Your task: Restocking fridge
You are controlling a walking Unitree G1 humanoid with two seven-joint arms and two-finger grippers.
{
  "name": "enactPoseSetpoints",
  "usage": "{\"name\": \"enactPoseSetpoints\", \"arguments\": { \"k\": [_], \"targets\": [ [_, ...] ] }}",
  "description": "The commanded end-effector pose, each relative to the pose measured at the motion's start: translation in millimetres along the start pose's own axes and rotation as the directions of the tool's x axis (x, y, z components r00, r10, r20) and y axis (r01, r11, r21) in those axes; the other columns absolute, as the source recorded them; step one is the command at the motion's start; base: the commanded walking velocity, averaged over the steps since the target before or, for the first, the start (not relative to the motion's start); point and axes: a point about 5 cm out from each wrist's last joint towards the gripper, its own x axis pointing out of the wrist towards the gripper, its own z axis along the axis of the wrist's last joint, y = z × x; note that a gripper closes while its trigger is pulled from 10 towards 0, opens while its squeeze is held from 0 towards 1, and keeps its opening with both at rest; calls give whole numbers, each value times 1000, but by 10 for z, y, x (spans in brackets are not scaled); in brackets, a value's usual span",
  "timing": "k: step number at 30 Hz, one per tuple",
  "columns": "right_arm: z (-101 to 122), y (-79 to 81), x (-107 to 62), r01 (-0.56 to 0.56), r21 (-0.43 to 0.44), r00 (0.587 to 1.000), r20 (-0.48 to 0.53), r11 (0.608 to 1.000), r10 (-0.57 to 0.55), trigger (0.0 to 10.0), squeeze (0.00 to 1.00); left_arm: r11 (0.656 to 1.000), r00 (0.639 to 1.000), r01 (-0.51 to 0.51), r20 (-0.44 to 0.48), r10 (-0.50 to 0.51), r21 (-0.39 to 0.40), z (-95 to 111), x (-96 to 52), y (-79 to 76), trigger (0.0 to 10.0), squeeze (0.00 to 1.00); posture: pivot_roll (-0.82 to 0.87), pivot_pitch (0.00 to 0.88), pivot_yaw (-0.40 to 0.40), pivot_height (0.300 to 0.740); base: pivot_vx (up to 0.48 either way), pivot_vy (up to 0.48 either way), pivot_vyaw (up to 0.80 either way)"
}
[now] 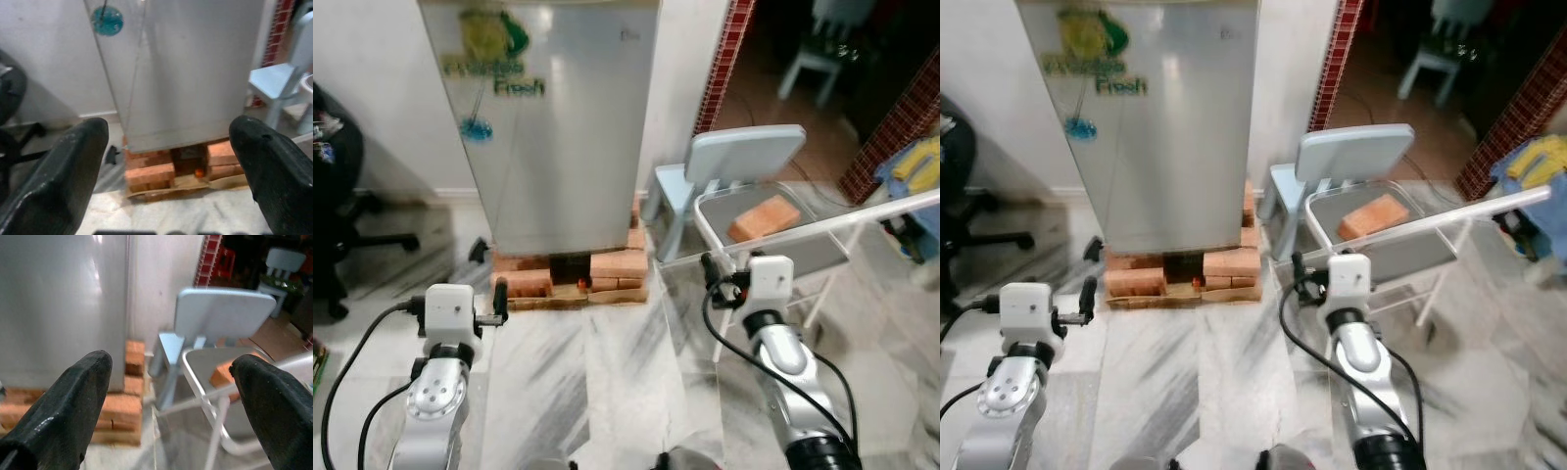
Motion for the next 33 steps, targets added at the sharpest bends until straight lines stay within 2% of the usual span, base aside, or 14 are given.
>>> {"name": "enactPoseSetpoints", "arguments": {
  "k": [1,5,7,10,13,19,22,24,26,27,29,33],
  "targets": [
    [-41,-64,-77,31,17,999,-23,999,-31,10000,0,999,999,-33,-24,34,34,-79,-84,108,10000,0,130,0,-21,740,0,480,0],
    [-82,-102,-106,79,41,996,-47,996,-77,10000,0,998,998,-50,-22,50,34,-94,-101,90,10000,0,119,0,-27,740,0,480,0],
    [-27,1,-75,25,47,999,-26,999,-24,10000,0,997,999,38,-5,-38,69,-51,-100,36,10000,0,120,0,-27,740,0,480,0],
    [49,73,-72,-42,14,999,-3,999,42,10000,0,991,995,97,-6,-97,92,-8,-88,38,10000,0,122,0,-21,740,0,480,0],
    [175,47,-86,-79,6,997,27,997,79,10000,0,966,977,211,-1,-214,152,44,-66,13,10000,0,113,0,-16,740,0,480,0],
    [136,15,-147,-160,-26,987,-18,987,160,10000,0,934,950,311,-26,-312,174,27,-116,-85,10000,0,90,0,1,740,0,480,0],
    [117,-18,-167,-138,-27,990,-24,990,137,10000,0,957,968,249,-3,-251,147,9,-96,-130,10000,0,83,0,-3,740,0,480,0],
    [60,10,-175,-74,-9,997,-22,997,74,10000,0,981,990,140,7,-142,131,-24,-33,-97,10000,0,87,0,-7,740,0,480,0],
    [21,45,-178,-59,18,998,-31,998,60,10000,0,983,994,112,-25,-109,143,-71,-2,-61,10000,0,91,0,-12,740,0,0,0],
    [-28,65,-175,-16,60,999,-43,998,19,10000,0,994,998,68,-4,-68,81,-49,22,-22,10000,0,99,0,-21,740,0,0,0],
    [-51,80,-162,19,86,999,-52,996,-15,10000,0,999,999,32,8,-33,33,-19,35,2,10000,0,105,0,-23,740,0,0,0],
    [-32,135,-131,32,80,999,-39,996,-29,10000,0,999,1000,2,10,-2,35,5,60,19,10000,0,116,0,-24,740,0,0,0]
  ]
}}
